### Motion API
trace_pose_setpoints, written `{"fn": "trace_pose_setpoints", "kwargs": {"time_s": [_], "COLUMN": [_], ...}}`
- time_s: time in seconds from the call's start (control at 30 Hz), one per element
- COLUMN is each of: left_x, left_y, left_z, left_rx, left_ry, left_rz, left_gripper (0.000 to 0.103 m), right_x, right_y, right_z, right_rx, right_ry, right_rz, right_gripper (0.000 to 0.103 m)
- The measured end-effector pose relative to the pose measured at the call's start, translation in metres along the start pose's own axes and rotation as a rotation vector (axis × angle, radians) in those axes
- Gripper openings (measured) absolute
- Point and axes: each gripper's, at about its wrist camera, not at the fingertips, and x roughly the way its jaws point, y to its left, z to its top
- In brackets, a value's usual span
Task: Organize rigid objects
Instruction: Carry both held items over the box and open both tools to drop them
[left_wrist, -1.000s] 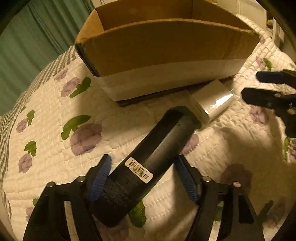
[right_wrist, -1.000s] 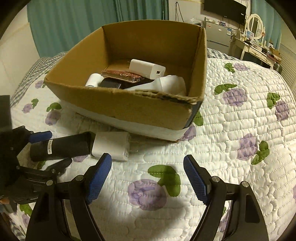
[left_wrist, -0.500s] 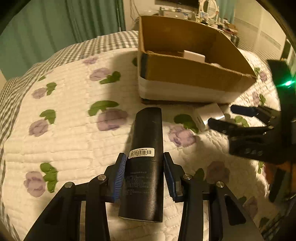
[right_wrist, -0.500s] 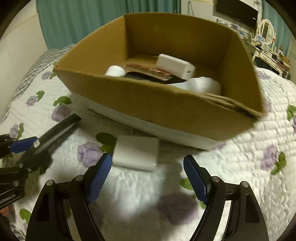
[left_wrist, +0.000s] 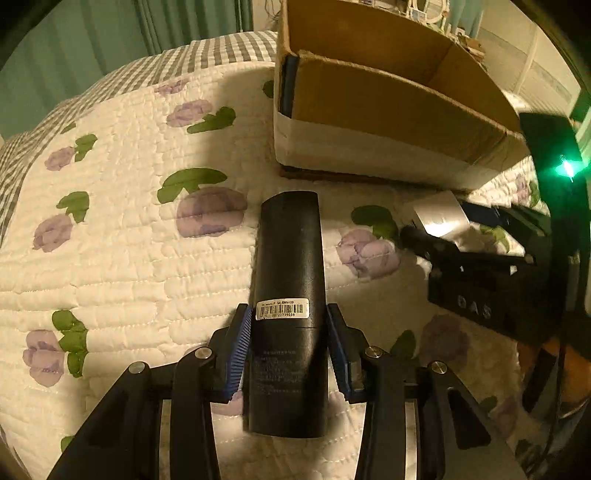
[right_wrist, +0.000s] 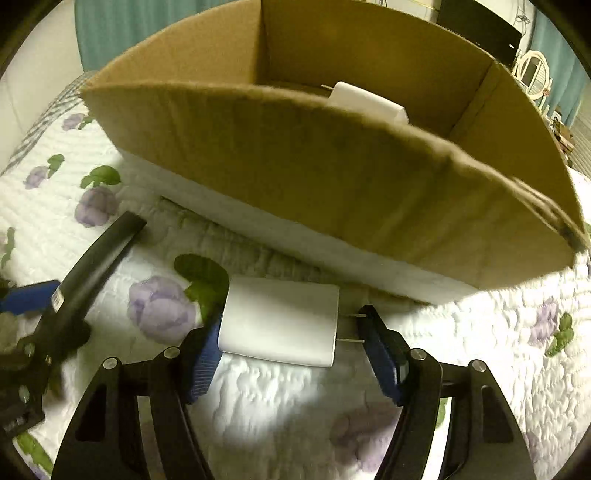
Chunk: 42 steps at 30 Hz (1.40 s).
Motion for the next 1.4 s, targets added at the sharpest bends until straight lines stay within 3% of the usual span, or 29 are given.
{"fn": "trace_pose_setpoints", "kwargs": {"time_s": [0.1, 0.27, 0.6, 0.83, 1.07, 1.4], "left_x": [-0.013, -0.042, -0.097, -0.130, -0.129, -0.084], "left_y": [0.002, -0.008, -0.020, -0.028, -0.033, -0.037], "left_z": [0.000, -0.002, 0.013, 0.037, 0.083, 0.145], "left_rx": [-0.041, -0.028, 0.013, 0.030, 0.033, 0.056], "left_ry": [-0.009, -0.045, -0.148, -0.239, -0.292, -0.298], "left_rz": [-0.058, -0.066, -0.042, -0.024, -0.011, 0.008], "left_gripper": [0.040, 0.040, 0.040, 0.040, 0.040, 0.040], "right_x": [-0.012, -0.038, -0.115, -0.159, -0.168, -0.147], "right_y": [-0.002, -0.005, -0.013, -0.024, -0.041, -0.068], "right_z": [-0.007, -0.015, -0.026, -0.007, 0.031, 0.079], "right_rx": [0.001, 0.015, 0.015, 0.003, 0.008, 0.027], "right_ry": [-0.006, -0.034, -0.115, -0.204, -0.275, -0.317], "right_rz": [0.014, 0.023, 0.031, 0.002, -0.010, -0.024], "right_gripper": [0.070, 0.070, 0.070, 0.070, 0.070, 0.070]}}
